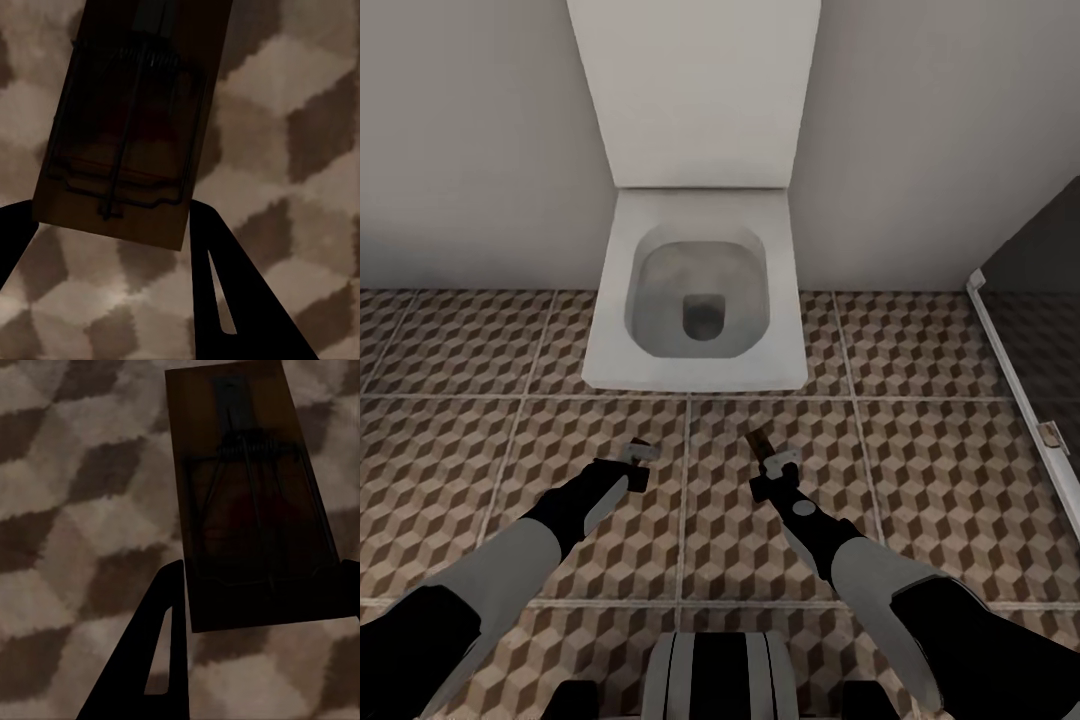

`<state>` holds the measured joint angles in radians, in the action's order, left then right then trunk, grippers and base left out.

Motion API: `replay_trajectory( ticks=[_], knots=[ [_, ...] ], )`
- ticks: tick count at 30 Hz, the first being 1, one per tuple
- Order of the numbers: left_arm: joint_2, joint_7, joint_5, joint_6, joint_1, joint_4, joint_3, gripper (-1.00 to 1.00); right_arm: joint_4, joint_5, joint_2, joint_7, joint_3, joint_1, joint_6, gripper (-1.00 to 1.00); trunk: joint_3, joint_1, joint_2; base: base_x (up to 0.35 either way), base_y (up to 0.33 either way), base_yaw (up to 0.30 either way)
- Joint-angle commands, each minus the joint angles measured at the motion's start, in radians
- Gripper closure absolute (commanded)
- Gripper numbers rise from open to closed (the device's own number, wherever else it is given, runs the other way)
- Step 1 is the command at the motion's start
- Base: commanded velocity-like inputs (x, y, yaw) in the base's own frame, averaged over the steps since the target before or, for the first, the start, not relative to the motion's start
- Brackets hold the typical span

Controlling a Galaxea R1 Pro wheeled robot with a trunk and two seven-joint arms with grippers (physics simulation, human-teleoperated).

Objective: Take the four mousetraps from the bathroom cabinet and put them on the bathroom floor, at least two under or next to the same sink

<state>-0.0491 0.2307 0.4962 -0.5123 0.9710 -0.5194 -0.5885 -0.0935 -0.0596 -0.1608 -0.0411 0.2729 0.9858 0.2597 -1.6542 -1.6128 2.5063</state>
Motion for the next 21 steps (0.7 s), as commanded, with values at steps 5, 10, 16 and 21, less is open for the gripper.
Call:
replay_trajectory(
  ticks=[5,10,16,21],
  knots=[
    [-0.002,0.009,0.007,-0.004,0.001,-0.002,-0.008,1.00,0.001,-0.005,0.000,-0.004,0.002,0.001,0.003,1.00,-0.008,0.000,0.000,0.000,0.000,0.000],
    [-0.002,0.009,0.007,-0.004,0.000,-0.002,-0.008,1.00,0.001,-0.005,0.000,-0.005,0.002,0.001,0.003,1.00,-0.016,0.000,0.000,0.000,0.000,0.000],
    [-0.002,0.009,0.007,-0.004,0.000,-0.002,-0.008,1.00,0.001,-0.005,0.000,-0.004,0.002,0.001,0.003,1.00,-0.025,0.000,0.000,0.000,0.000,0.000],
    [-0.002,0.010,0.007,-0.005,0.000,-0.002,-0.008,1.00,0.001,-0.005,0.000,-0.004,0.002,0.001,0.003,1.00,-0.033,0.000,0.000,0.000,0.000,0.000]
  ],
)
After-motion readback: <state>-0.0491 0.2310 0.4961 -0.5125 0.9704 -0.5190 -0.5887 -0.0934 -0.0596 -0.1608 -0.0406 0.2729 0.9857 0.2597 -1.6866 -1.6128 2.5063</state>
